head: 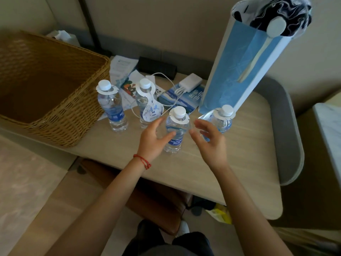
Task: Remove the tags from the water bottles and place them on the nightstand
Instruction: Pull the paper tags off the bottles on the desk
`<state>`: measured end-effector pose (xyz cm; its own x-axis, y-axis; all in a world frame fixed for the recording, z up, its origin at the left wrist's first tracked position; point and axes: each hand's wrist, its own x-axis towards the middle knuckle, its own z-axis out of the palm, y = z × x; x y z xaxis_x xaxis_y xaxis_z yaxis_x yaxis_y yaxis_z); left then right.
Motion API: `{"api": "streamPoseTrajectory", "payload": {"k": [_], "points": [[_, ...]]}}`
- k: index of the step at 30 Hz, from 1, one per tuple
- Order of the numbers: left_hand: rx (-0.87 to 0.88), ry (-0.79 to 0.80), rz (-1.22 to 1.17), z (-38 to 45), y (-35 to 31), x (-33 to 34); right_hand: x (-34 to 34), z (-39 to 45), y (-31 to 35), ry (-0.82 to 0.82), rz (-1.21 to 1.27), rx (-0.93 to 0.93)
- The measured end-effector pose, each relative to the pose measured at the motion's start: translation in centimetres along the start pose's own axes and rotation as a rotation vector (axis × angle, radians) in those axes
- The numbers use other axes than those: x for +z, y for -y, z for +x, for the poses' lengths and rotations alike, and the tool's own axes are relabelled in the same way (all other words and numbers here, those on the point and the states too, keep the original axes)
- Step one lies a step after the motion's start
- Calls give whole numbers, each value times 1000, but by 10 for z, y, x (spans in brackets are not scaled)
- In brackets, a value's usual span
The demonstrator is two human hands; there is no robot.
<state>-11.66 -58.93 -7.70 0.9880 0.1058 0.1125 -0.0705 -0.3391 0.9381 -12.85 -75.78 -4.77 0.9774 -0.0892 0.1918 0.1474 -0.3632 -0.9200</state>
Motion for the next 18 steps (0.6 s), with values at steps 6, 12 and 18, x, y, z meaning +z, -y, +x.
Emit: {"api": "streamPoseTrajectory", "payload": {"k": [6,12,18], "points": [[8,40,-17,14,-1,7,4,15,6,-36,-214,-234],[31,64,-95,19,-2,14,6,21,0,-101,-87,-110],[28,60,-79,22,3,17,10,26,3,27,152,247]]}}
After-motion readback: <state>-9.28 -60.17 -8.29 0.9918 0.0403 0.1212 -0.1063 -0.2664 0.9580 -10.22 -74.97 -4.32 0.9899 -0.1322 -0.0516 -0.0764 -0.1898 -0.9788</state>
